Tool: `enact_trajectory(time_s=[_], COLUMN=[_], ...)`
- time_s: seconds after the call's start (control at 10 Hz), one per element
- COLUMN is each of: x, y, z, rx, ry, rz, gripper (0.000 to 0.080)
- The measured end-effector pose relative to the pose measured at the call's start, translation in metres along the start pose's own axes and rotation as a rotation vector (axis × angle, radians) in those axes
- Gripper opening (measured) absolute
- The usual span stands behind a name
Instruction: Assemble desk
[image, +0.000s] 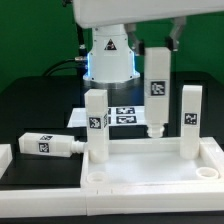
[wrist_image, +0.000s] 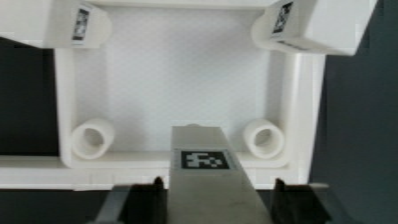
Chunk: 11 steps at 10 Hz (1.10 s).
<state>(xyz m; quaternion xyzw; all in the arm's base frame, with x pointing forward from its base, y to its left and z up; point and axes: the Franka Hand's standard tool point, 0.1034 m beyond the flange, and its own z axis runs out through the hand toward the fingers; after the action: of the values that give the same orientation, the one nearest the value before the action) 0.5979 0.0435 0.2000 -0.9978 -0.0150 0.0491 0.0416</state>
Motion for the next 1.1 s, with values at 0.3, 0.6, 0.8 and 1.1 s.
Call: enact_trajectory(time_s=[0.3,0.6,0.8,1.1], x=[0.000,0.013,0.013,0.013], y=[0.002,-0.032,-0.037,-0.036], z=[0.001,0.014,0.016,0.018], rx=[-0.002,-0.083,-0.103,-0.103], ry=[-0.002,0.001,-0.001,-0.004], rz=[0.003,-0.082,-0.111,-0.108], gripper=[0.0290,0.0290,0.0290,0.0290])
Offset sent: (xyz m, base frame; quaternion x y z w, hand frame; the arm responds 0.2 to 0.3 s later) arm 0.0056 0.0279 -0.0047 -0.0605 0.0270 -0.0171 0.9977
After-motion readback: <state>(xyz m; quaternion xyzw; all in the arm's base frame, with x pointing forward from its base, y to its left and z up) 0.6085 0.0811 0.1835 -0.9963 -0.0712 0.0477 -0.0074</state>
